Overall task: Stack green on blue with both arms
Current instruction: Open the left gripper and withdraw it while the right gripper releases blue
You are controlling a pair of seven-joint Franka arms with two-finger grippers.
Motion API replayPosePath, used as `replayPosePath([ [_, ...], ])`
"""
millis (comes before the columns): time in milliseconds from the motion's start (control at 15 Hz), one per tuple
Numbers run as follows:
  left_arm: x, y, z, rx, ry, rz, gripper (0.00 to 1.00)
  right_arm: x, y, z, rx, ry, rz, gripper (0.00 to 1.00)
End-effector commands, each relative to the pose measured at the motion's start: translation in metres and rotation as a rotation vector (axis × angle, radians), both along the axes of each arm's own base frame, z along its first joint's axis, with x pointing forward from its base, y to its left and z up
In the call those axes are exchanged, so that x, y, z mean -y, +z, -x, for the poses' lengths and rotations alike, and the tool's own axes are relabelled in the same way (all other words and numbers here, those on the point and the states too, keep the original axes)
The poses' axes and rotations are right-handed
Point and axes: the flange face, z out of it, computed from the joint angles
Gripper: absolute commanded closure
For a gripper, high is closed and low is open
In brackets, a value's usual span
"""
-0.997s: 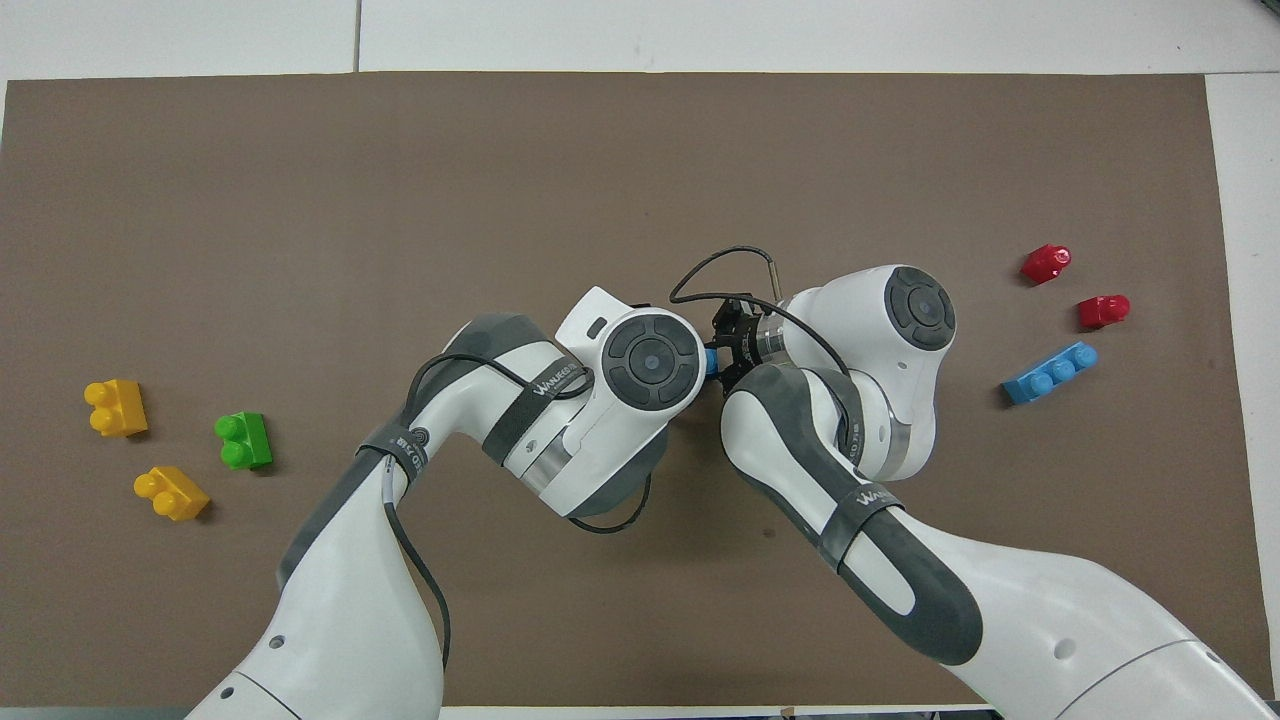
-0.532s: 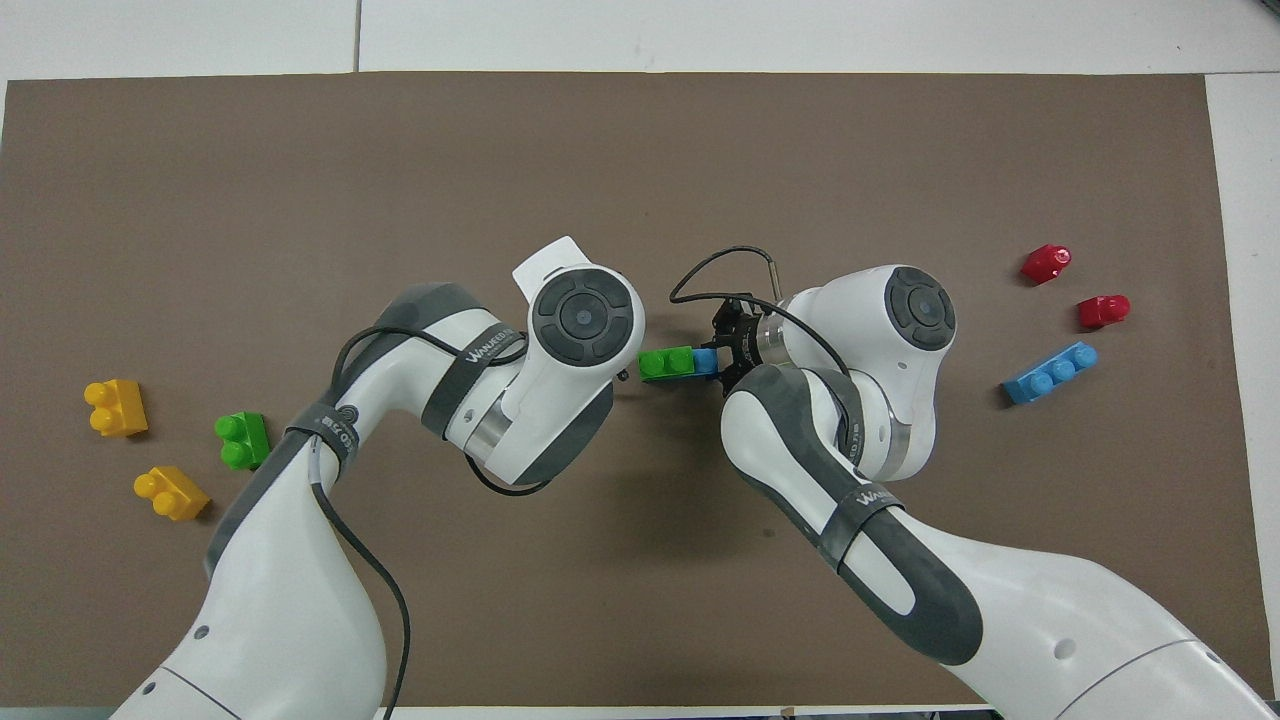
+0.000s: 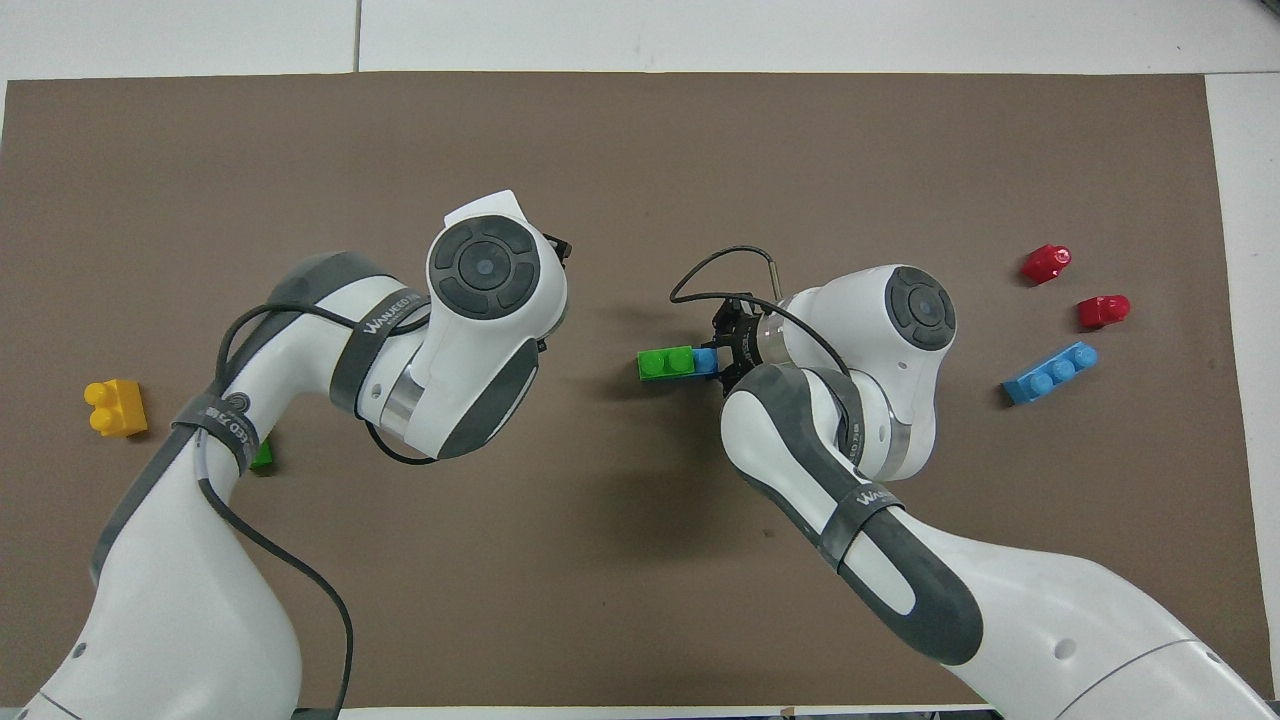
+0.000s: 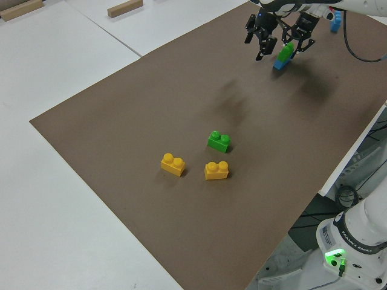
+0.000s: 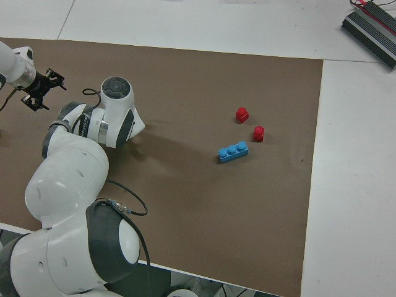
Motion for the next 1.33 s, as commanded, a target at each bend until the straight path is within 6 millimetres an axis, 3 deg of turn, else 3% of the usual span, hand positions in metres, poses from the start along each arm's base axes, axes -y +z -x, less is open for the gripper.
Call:
replayPosePath([
  [0, -0.032, 0.019, 0.002, -0.034, -0.103, -0.038, 0.00, 0.003, 0.004, -0.001, 0.008, -0.021, -0.019, 0.16],
  [266, -0.083, 0.047, -0.004, -0.079, -0.236, -0.038, 0.00, 0.004, 0.006, -0.002, 0.009, -0.018, -0.020, 0.15],
  [598, -0.141, 0.073, -0.010, -0.113, -0.347, -0.024, 0.00, 0.037, 0.013, -0.012, -0.019, -0.039, -0.030, 0.14],
  [864, -0.186, 0.096, -0.008, -0.123, -0.461, -0.031, 0.00, 0.087, 0.017, -0.019, -0.054, 0.001, -0.047, 0.14],
  [1130, -0.255, 0.123, 0.000, -0.142, -0.648, -0.018, 0.00, 0.106, 0.020, -0.022, -0.055, -0.020, -0.050, 0.14],
  [1263, -0.281, 0.133, 0.006, -0.156, -0.746, -0.021, 0.00, 0.107, 0.034, -0.025, -0.025, -0.013, -0.042, 0.14],
])
